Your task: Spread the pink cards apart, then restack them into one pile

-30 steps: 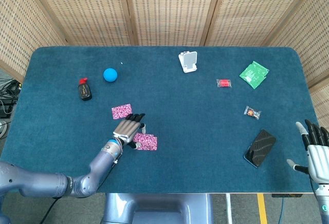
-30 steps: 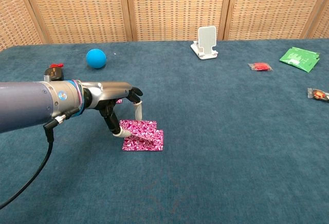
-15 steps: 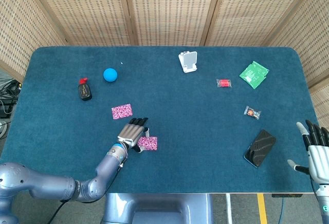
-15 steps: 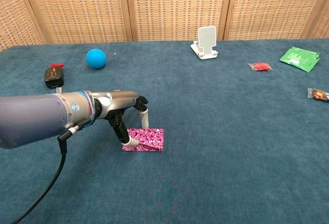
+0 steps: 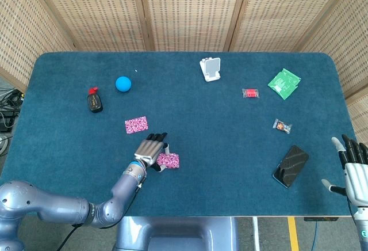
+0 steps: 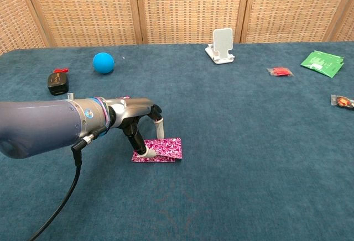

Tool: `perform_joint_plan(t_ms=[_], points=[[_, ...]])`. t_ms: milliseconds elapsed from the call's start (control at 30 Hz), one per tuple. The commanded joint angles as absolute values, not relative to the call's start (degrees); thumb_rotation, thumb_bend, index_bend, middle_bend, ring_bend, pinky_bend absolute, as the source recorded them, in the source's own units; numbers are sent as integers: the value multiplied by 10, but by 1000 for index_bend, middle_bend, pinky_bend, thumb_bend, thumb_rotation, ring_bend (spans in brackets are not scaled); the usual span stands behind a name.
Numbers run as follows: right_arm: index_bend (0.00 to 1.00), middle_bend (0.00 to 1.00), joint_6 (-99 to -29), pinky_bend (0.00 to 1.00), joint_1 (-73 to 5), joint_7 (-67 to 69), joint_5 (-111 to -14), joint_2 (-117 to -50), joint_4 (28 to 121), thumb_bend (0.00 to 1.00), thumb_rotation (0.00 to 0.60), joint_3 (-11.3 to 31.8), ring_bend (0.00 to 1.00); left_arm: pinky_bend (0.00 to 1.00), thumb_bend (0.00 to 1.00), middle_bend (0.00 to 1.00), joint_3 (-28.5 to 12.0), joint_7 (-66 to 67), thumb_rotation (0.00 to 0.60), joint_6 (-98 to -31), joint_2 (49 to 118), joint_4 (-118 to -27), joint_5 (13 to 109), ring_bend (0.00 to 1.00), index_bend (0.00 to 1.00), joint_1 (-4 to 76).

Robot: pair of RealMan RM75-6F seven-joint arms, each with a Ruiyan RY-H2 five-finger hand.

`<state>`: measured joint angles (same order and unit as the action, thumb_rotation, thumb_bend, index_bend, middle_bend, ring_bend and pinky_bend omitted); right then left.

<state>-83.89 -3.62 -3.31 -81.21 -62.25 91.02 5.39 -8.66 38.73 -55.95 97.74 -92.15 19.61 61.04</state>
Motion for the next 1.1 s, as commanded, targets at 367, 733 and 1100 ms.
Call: perform_joint_plan(t_ms=[367, 733, 1100], points=[[0, 0, -840, 0, -36, -34, -813, -622, 911, 0, 600, 54, 0, 0, 302, 0, -87, 395, 600, -563, 973, -926, 180, 0, 292, 613], [0, 0, -840, 0, -36, -34, -815, -622, 913, 0, 600, 53, 0, 0, 301, 0, -87, 389, 600, -562, 939, -954, 178, 0, 320, 608], [0, 0, -844, 0, -34, -35, -820, -621, 916, 0, 600, 51, 0, 0, 291, 0, -95, 373, 600, -614, 912, -904, 234, 0, 244, 590]])
